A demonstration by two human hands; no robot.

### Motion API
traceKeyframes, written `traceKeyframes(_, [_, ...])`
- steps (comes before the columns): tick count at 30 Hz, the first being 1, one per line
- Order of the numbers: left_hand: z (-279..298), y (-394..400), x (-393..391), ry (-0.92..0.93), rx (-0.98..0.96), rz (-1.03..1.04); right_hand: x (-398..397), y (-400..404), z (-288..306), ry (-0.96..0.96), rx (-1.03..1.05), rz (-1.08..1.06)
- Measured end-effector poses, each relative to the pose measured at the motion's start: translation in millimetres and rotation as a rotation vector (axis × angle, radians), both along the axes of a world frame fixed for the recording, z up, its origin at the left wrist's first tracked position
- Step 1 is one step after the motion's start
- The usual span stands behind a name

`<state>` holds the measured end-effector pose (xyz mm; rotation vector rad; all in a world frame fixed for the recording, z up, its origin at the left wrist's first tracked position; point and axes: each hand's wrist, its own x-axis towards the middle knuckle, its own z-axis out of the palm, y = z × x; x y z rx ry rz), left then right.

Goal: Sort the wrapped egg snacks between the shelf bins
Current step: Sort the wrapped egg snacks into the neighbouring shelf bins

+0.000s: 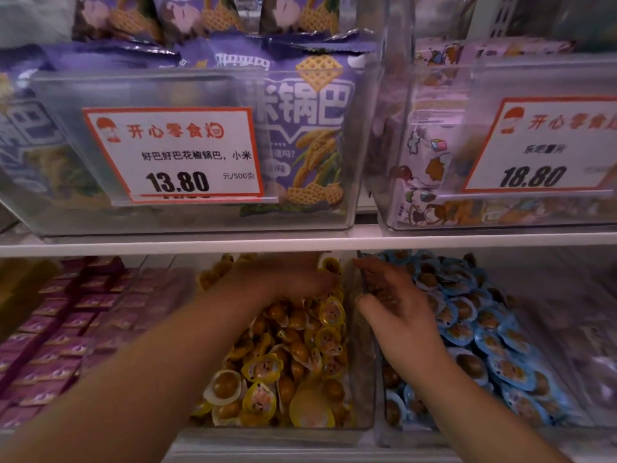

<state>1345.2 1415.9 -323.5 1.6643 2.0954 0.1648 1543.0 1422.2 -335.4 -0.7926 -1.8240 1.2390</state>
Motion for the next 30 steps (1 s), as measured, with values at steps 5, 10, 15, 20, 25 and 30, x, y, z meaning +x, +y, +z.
traceKeyframes(5, [-24.0,-8.7,6.8,0.391,-0.014,-0.283,0.9,1.9,-3.5,0.023,-0.018,0.028])
traceKeyframes(10, [-1.3,-64.8,-31.1,0.288,-0.041,-0.345,1.0,0.2,0.7,0.022,-0.028,0.023])
traceKeyframes(15, [11.5,-64.7,-31.8,0.159,0.010,-0.188,1.2,-2.2,3.4,0.020,-0.010,0.022])
traceKeyframes(20, [-14.9,-7.7,-16.3,0.262,0.165,0.014,1.5,-1.5,2.7,0.007,-0.012,0.011])
traceKeyframes(25, [-38.0,20.0,-15.0,0.303,0.053,-0.001,0.1,-1.2,3.9,0.001,-0.026,0.019])
traceKeyframes(30, [-19.4,0.5,-17.2,0.349,0.132,0.003,2.3,1.9,0.6,-0.043,0.024,0.031])
